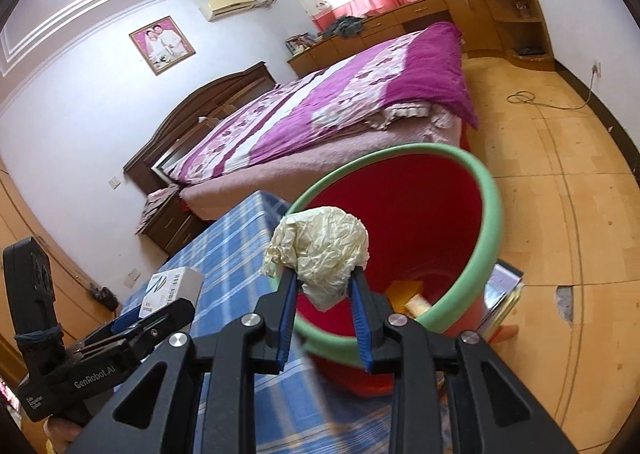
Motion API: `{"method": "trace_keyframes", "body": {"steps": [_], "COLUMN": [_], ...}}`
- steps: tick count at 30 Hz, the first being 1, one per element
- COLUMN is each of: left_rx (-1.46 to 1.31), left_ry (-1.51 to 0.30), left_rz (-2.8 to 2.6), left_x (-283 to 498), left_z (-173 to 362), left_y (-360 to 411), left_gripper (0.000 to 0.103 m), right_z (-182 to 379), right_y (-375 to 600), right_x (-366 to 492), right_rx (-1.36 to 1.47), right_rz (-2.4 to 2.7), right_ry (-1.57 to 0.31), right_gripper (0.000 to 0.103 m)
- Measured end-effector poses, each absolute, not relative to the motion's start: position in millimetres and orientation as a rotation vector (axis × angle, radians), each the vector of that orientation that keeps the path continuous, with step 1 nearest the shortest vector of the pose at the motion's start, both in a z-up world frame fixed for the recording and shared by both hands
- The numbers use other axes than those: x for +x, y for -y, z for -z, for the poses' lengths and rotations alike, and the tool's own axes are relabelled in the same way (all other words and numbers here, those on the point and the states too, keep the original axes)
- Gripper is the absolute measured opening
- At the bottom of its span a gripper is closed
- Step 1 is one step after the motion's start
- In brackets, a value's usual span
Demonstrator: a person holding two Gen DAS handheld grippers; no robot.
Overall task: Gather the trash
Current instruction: 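Carry both items over the red bucket and open both tools to drop them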
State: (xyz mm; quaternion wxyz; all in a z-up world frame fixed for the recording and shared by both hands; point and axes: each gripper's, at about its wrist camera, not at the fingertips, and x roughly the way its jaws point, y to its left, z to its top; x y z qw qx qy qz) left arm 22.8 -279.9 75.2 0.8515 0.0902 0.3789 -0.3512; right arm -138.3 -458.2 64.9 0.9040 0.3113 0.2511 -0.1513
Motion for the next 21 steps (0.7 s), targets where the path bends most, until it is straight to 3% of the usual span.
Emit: {"method": "trace_keyframes", "body": {"steps": [14,21], "left_rx": [0.271,0.274], "left_ry": [-0.847,-0.842], "left_rz": [0.78,0.789], "left_x": [33,33], "left_z": [-37,-29], "left_y": [374,393], "left_gripper": [0.091,0.093], "right_z": [-43,-41], "right_y": [525,546], "right_x": [-126,-123], "right_rx": [0.67,0.694], "right_rz": [0.339,0.341], "right_ry": [-0.558,-0.563], "right_gripper": [0.033,0.041]}}
